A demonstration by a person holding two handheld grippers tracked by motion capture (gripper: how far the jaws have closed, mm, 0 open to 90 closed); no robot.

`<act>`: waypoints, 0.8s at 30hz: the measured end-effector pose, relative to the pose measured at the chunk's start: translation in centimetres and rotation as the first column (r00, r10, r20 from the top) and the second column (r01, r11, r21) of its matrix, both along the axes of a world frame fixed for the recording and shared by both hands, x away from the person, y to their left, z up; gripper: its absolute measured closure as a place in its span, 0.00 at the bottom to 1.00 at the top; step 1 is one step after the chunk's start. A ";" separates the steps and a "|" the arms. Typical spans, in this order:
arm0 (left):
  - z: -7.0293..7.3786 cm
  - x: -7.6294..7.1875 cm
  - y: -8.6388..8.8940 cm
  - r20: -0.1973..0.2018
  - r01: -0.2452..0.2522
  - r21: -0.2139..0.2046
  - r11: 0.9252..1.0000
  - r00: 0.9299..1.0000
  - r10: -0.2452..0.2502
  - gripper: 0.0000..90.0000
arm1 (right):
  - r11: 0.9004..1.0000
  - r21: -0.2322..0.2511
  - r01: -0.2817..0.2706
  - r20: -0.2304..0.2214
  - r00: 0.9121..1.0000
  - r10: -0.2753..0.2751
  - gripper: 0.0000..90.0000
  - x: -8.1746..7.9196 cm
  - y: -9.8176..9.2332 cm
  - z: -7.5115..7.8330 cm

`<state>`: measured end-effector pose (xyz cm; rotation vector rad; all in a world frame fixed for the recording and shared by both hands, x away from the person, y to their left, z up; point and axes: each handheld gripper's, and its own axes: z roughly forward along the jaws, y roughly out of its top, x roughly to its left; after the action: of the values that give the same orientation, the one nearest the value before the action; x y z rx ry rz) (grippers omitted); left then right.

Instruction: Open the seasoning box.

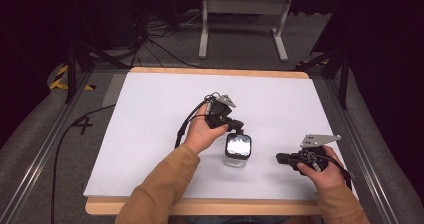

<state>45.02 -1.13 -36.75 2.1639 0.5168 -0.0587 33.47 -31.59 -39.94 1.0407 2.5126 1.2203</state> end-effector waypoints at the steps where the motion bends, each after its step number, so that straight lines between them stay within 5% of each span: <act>1: 0.1 -0.1 0.0 0.001 -0.002 0.005 1.000 1.000 0.002 0.98 | 1.000 -0.006 -0.005 -0.001 1.000 0.005 0.96 0.0 0.1 0.0; 17: -0.1 0.1 0.0 -0.010 -0.014 -0.003 1.000 1.000 0.013 0.99 | 0.999 -0.003 -0.032 0.034 0.999 0.032 0.98 -0.3 1.2 0.5; 24: -0.1 0.0 0.0 -0.012 -0.017 -0.006 1.000 1.000 0.017 0.99 | 0.996 0.014 -0.086 0.063 0.994 0.085 1.00 -0.6 2.9 1.0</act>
<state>45.06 -1.12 -36.85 2.1545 0.5414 -0.0641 32.88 -28.70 -38.94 0.8925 2.5271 1.2775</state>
